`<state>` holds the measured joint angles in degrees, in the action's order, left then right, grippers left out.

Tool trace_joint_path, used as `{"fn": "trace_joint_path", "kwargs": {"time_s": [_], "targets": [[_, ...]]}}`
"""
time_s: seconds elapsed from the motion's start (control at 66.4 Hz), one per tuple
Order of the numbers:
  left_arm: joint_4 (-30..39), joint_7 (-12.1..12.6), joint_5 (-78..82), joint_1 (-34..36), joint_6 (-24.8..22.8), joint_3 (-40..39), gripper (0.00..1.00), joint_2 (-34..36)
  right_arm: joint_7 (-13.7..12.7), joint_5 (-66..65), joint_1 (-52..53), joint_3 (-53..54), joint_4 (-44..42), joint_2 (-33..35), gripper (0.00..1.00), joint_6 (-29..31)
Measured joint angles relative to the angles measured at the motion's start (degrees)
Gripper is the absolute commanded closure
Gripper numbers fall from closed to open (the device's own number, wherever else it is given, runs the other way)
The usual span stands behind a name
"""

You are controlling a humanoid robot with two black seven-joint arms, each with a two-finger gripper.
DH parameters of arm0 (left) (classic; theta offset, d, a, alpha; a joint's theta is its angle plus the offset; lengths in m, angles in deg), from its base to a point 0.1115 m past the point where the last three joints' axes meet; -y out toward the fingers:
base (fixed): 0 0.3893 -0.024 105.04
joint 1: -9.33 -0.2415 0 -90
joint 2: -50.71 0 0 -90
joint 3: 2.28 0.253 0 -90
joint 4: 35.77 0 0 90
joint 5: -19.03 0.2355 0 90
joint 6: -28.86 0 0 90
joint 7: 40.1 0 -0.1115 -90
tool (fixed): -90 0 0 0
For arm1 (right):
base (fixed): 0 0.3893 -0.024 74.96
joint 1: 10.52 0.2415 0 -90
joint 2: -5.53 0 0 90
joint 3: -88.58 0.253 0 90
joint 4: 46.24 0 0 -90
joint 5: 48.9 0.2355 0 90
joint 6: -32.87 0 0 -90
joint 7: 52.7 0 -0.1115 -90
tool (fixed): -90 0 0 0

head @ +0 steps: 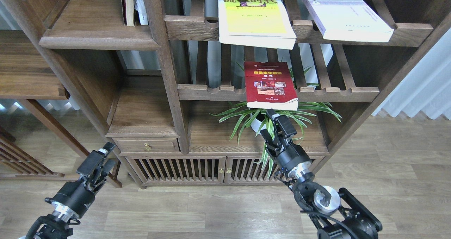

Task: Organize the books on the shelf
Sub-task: 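Reach the right gripper up to the red book's lower edge and grip it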

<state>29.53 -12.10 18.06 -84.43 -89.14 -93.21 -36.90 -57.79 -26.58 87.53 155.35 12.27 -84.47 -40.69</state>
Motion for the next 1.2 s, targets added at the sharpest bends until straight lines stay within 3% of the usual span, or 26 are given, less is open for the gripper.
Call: {"fn": "trace_joint_path", "kwargs": {"time_s": [0.647, 1.054, 1.204], "targets": [[0.0, 0.0, 0.0, -0.1, 0.0, -1.1, 0.00, 0.8, 0.0, 0.0, 9.3, 0.8, -8.5, 0.0, 0.06, -2.6], [-0.1, 0.0, 0.0, -0.2, 0.0, -1.8, 0.00, 0.9, 1.2, 1.5, 10.8, 1.1, -10.8, 0.0, 0.32, -3.0], [-0.1, 0.0, 0.0, -0.3, 0.0, -2.2, 0.00, 0.9, 2.1, 1.5, 11.6, 1.1, -12.4, 0.0, 0.36, -3.0]]}}
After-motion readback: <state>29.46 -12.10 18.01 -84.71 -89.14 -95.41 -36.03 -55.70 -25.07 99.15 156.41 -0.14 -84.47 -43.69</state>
